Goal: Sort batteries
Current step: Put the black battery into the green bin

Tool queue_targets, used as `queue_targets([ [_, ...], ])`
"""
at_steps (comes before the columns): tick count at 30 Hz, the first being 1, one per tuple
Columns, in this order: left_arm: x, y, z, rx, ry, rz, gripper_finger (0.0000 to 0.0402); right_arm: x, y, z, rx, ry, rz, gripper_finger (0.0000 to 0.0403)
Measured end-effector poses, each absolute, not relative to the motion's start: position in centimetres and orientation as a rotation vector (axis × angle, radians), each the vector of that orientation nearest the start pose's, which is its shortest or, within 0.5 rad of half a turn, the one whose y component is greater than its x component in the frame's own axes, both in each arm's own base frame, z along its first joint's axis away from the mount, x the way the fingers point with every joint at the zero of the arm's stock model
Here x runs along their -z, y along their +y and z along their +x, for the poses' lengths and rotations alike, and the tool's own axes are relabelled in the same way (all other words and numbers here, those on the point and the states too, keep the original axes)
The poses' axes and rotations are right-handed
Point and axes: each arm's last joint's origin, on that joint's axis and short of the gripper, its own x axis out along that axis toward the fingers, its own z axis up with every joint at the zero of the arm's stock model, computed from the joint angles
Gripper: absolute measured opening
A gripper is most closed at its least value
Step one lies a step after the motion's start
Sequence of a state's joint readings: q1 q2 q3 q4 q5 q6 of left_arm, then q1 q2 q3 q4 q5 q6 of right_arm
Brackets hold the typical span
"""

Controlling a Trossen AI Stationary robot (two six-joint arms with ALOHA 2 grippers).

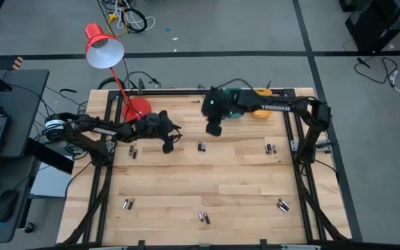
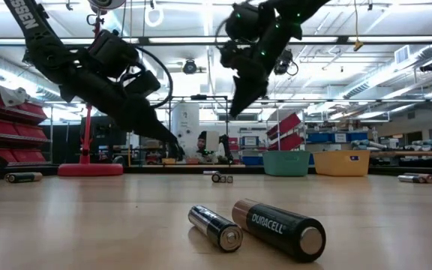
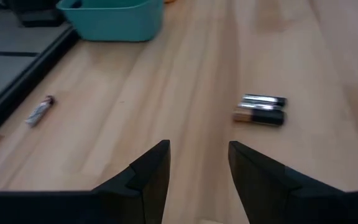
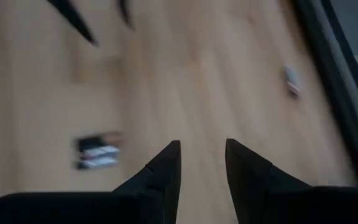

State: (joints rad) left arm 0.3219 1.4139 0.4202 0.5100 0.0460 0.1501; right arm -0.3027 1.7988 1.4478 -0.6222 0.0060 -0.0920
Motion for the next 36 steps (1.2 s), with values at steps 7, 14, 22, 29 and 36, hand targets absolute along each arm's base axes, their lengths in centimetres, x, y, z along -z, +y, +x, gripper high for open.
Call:
queue_targets([
  [7, -14.5, 6.4, 23.9, -0.333, 0.527, 0.065, 0.0179, -23.1, -7.7, 38.0, 0.147, 0.881, -0.009, 0.0112],
  [14, -14.4, 6.1, 23.9, -0.329, 0.538, 0.079, 0.0179, -22.1, -5.6, 38.7, 0.065, 0.769, -0.138, 0.0112],
  [22, -14.4, 6.1, 23.9, -0.319, 0.54, 0.121, 0.0179, -18.6, -5.9, 39.4, 0.05, 0.874, 0.051, 0.0125],
  [29, -14.7, 6.2, 24.1, -0.319, 0.509, 0.144, 0.0179, -15.2, -6.0, 40.1, 0.079, 0.959, 0.03, 0.0217],
  [36, -14.8, 6.2, 24.1, -0.319, 0.504, 0.145, 0.0179, -15.3, -6.2, 40.1, 0.097, 0.957, 0.012, 0.0346],
])
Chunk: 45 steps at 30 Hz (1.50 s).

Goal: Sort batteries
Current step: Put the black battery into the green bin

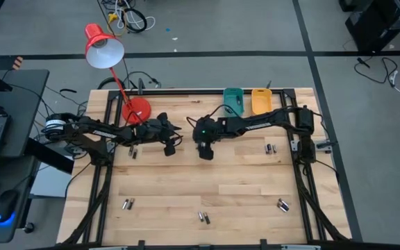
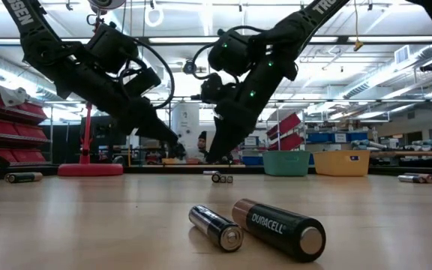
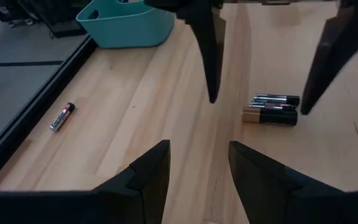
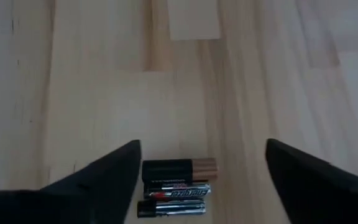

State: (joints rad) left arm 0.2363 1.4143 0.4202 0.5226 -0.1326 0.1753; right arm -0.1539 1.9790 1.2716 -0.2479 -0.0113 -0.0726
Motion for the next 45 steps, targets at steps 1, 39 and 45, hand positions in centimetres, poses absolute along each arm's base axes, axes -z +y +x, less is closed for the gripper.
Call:
queue_targets([
  [1, -14.8, 6.2, 24.1, -0.319, 0.502, 0.146, 0.0179, -15.1, -6.2, 40.1, 0.094, 0.964, 0.007, 0.036],
  [39, -15.0, 6.3, 24.2, -0.35, 0.474, 0.148, 0.0179, -11.8, -6.4, 40.3, 0.021, 1.052, 0.062, 0.0245],
  [45, -15.0, 6.3, 24.2, -0.35, 0.474, 0.147, 0.0179, -12.3, -6.4, 40.3, 0.02, 1.034, 0.059, 0.0231],
])
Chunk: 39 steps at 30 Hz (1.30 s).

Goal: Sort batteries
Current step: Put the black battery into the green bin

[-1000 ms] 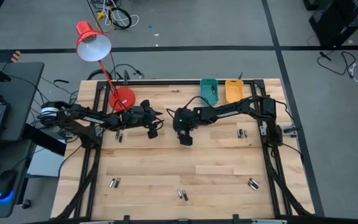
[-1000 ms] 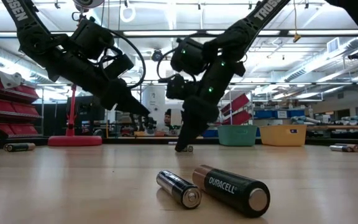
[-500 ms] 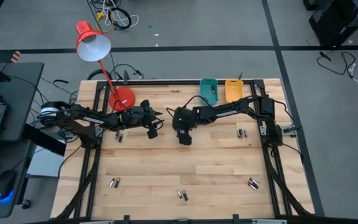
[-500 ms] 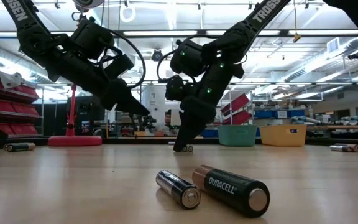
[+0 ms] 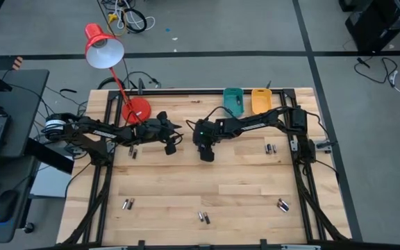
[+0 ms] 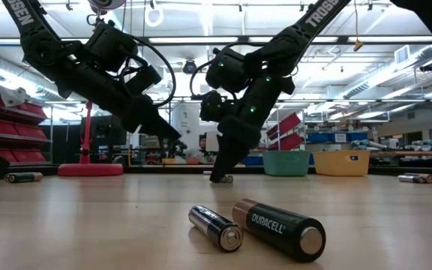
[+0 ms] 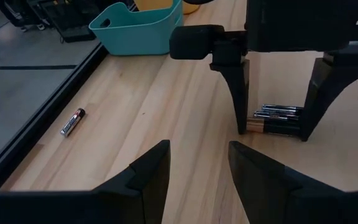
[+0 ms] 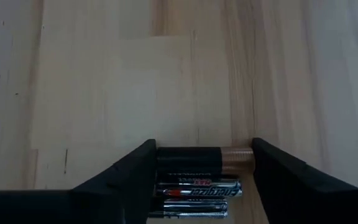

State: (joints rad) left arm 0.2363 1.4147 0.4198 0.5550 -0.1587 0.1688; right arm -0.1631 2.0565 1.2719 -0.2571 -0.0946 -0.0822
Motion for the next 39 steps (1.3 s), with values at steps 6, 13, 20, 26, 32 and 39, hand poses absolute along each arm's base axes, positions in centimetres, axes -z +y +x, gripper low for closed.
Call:
queue_targets([
  [6, -15.0, 6.3, 24.2, -0.35, 0.478, 0.146, 0.0179, -14.8, -6.6, 39.8, 0.026, 0.984, 0.063, 0.0232],
  [13, -15.0, 6.3, 24.2, -0.353, 0.479, 0.13, 0.0179, -18.2, -8.3, 38.7, 0.078, 0.919, 0.067, 0.0232],
  [20, -15.0, 6.3, 24.2, -0.353, 0.478, 0.127, 0.0179, -20.4, -12.1, 35.5, 0.274, 1.02, 0.042, 0.0232],
  [26, -15.0, 6.3, 24.2, -0.354, 0.478, 0.125, 0.0179, -21.6, -16.2, 32.4, 0.469, 1.066, 0.1, 0.0232],
  [32, -14.9, 6.3, 24.1, -0.354, 0.489, 0.119, 0.0179, -21.2, -20.1, 29.4, 0.647, 1.123, 0.259, 0.0234],
  [39, -14.7, 6.2, 24.0, -0.351, 0.514, 0.119, 0.0179, -20.6, -21.9, 27.8, 0.718, 1.129, 0.313, 0.0276],
])
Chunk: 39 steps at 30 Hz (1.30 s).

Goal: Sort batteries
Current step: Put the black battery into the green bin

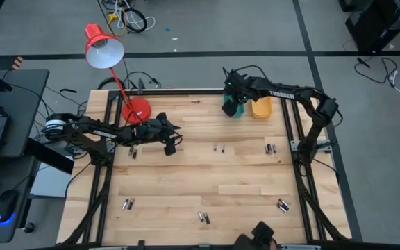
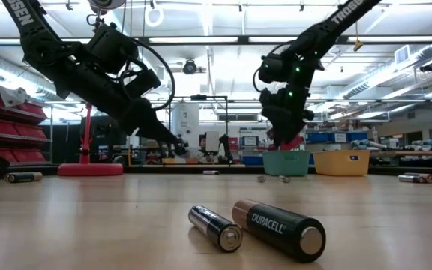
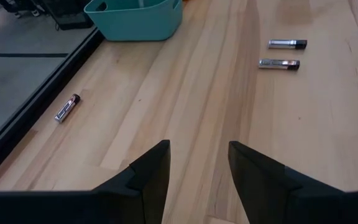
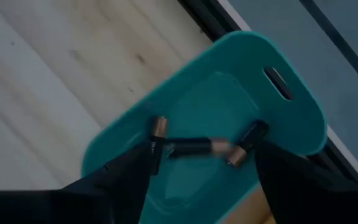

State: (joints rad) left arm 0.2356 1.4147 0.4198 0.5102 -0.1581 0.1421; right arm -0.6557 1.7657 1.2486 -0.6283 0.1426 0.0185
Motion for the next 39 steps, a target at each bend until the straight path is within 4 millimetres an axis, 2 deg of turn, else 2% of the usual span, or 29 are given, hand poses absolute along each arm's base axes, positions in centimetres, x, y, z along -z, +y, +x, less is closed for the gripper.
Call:
queue_targets([
  [5, -14.6, 6.2, 24.0, -0.35, 0.52, 0.117, 0.0179, -20.3, -21.9, 27.3, 0.811, 1.176, 0.263, 0.0317],
  [9, -14.6, 6.2, 24.0, -0.35, 0.521, 0.115, 0.0179, -20.8, -21.0, 27.1, 0.876, 1.215, 0.238, 0.0336],
  [12, -14.6, 6.2, 24.0, -0.35, 0.522, 0.115, 0.0179, -22.3, -19.2, 26.8, 0.871, 1.234, 0.222, 0.0333],
  [15, -14.6, 6.2, 24.0, -0.35, 0.524, 0.114, 0.0179, -23.6, -16.1, 25.6, 0.844, 1.29, 0.26, 0.0318],
  [18, -14.5, 6.2, 23.9, -0.353, 0.535, 0.099, 0.0179, -23.3, -12.3, 23.9, 0.794, 1.282, 0.325, 0.03],
  [22, -14.5, 6.2, 23.9, -0.351, 0.532, 0.107, 0.0179, -20.4, -8.1, 22.1, 0.741, 1.234, 0.487, 0.0273],
  [27, -15.1, 6.4, 24.2, -0.351, 0.469, 0.165, 0.0179, -17.5, -4.5, 21.7, 0.695, 1.189, 0.634, 0.0193],
  [33, -15.4, 6.5, 24.3, -0.351, 0.438, 0.187, 0.0179, -15.8, -2.9, 21.5, 0.71, 1.251, 0.645, 0.0095],
  [39, -15.5, 6.5, 24.4, -0.354, 0.426, 0.183, 0.0179, -15.1, -3.5, 22.1, 0.704, 1.237, 0.627, 0.0059],
])
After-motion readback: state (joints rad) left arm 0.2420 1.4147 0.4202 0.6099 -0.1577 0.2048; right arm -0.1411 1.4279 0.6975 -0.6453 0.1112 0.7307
